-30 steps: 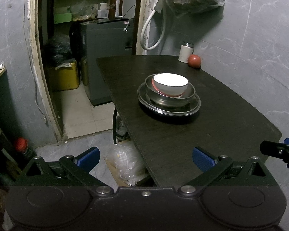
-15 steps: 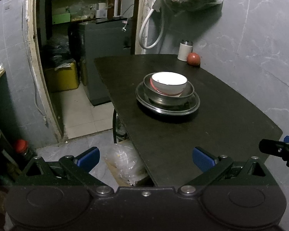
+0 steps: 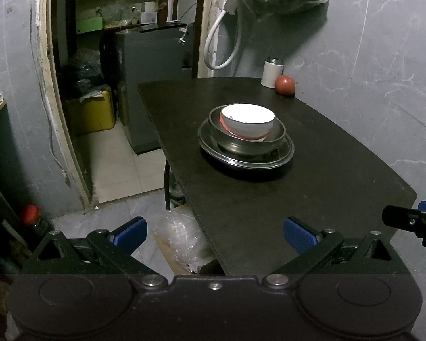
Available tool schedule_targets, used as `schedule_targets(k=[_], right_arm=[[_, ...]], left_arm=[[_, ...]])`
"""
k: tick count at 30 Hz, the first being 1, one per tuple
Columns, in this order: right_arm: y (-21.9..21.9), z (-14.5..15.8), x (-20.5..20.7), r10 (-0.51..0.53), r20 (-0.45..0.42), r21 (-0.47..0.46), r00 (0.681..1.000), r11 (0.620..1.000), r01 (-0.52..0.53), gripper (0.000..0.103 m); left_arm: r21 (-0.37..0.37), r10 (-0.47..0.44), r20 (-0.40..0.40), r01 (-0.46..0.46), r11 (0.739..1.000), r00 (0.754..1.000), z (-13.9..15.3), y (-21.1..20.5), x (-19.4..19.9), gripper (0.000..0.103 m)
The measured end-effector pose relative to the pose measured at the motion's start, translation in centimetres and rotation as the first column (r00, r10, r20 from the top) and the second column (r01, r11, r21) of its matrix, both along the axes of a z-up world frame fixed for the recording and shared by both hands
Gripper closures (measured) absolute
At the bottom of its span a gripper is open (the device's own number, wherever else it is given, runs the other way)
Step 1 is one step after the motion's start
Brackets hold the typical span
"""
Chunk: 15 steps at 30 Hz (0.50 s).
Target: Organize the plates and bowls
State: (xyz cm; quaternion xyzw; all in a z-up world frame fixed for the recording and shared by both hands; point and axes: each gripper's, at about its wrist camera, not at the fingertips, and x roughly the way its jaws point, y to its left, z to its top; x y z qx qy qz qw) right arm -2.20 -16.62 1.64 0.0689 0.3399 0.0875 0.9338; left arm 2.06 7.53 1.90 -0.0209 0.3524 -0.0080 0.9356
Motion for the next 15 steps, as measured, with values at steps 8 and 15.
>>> schedule_targets(k=[8,15], right_arm=[[-0.2,-0.1,0.2,-0.002,-0.006,0.001,1.000,1.000,0.002,0.000],[-0.6,-0.4,0.6,-0.005,-0.012,0.003,1.000,1.000,0.005,0.000]], left_arm=[[-0.002,-0.008,-0.007,0.008,1.000,1.000,-0.1,0.1,0.4,0.001],[0.002,-0.015,-0.015,0.015,1.000,1.000,-0.3,-0.3,1.1,0.001]])
